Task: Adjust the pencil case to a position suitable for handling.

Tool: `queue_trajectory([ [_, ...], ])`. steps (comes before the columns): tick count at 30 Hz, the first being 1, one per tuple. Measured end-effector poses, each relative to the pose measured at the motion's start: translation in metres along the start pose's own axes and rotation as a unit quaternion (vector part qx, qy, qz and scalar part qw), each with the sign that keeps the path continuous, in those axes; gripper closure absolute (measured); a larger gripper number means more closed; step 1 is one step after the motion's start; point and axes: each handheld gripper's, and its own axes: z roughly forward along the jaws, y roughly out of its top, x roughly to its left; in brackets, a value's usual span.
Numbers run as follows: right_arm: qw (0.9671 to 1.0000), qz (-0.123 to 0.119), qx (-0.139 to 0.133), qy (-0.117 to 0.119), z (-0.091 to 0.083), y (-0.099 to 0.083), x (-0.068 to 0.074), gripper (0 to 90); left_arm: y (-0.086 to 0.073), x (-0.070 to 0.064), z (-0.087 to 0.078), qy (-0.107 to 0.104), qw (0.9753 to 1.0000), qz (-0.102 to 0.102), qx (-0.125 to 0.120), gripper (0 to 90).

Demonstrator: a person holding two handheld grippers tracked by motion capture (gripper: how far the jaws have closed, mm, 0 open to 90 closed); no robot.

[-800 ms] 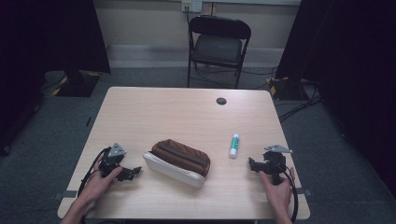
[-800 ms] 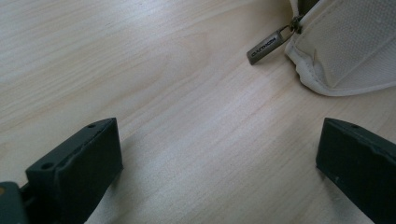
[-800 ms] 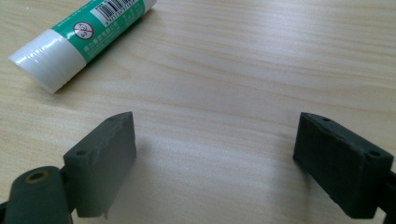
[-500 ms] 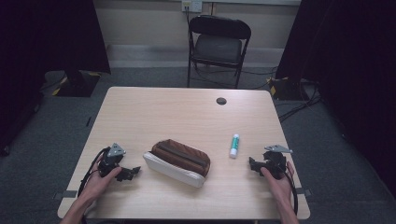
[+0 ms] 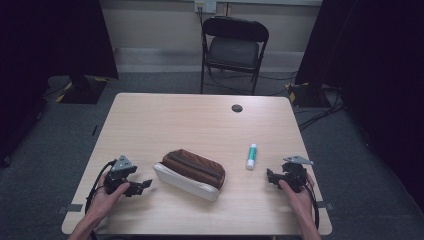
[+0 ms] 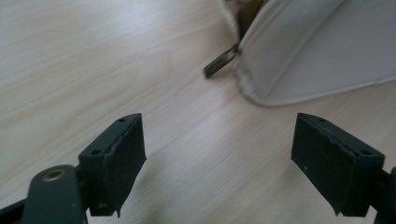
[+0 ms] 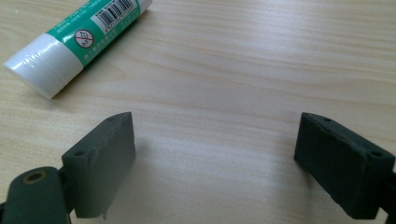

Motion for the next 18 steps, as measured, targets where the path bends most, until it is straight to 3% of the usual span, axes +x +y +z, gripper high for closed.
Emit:
queue_trajectory([
  [1, 1.0, -0.001, 0.0, 0.0, 0.0, 0.0, 0.0, 11.2, 0.002, -0.003, -0.003, -0.022, 0.9996, 0.007, -0.016, 18.4],
  [4, 1.0, -0.002, 0.001, -0.001, 0.0, 0.0, 0.0, 11.2, 0.007, -0.009, -0.003, -0.036, 0.9987, 0.005, -0.037, 18.2],
  [9, 1.0, -0.002, 0.001, -0.001, 0.0, 0.0, 0.0, 11.2, 0.019, -0.016, 0.001, -0.019, 0.9982, 0.014, -0.056, 20.5],
  [15, 1.0, -0.001, 0.0, 0.0, 0.0, 0.0, 0.0, 11.3, 0.026, -0.018, 0.005, -0.013, 0.998, 0.024, -0.057, 23.4],
  [18, 1.0, -0.002, 0.0, 0.0, 0.0, 0.0, 0.0, 11.3, 0.029, -0.017, 0.008, -0.011, 0.9982, 0.015, -0.058, 23.8],
])
